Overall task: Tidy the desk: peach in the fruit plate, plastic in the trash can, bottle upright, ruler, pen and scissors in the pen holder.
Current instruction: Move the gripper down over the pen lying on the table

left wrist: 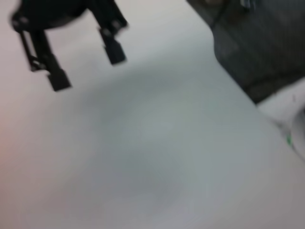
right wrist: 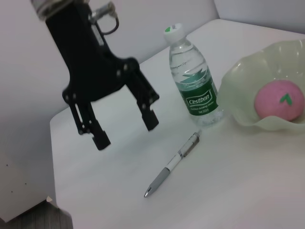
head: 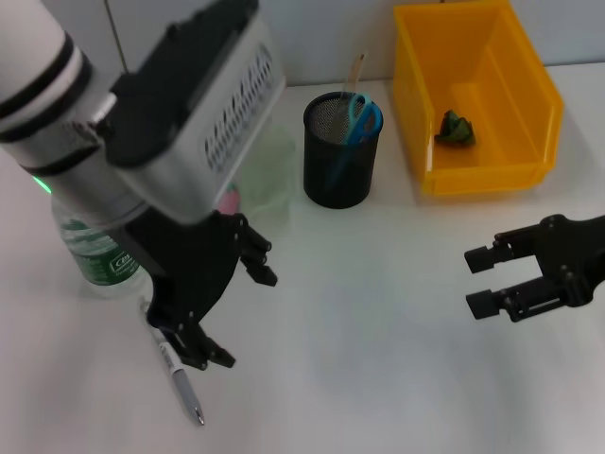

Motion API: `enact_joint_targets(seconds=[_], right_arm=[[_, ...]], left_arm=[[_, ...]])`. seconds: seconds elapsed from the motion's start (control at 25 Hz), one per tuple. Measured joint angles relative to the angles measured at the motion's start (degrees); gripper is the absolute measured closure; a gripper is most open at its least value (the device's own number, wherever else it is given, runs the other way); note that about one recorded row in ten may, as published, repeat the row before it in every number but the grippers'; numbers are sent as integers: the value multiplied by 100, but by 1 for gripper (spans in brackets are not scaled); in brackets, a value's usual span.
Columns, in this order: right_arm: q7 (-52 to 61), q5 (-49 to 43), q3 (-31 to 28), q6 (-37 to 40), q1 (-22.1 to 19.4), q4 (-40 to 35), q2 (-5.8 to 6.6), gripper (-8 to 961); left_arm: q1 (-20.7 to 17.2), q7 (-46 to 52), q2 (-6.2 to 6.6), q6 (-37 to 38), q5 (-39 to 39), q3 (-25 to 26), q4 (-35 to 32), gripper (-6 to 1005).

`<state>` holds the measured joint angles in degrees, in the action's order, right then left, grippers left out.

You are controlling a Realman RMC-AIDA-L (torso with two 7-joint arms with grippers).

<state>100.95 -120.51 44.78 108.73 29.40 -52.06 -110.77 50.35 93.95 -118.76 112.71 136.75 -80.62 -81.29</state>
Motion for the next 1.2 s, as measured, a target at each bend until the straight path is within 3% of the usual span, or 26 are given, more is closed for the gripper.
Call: enact_joint_targets(seconds=[0.52, 0.88, 1.2], right_arm=[[525, -243, 56, -89, 262, 48, -38, 188], [625, -268, 56, -93, 421, 227, -6, 188], [718, -373, -34, -110, 521, 370, 36, 188]], left_arm=[[-359, -605, -16, -388, 827, -1281, -514, 139], [-401, -835, -15, -497, 874, -1413, -782, 140], [-150, -995, 18, -692, 895, -1386, -259, 140]])
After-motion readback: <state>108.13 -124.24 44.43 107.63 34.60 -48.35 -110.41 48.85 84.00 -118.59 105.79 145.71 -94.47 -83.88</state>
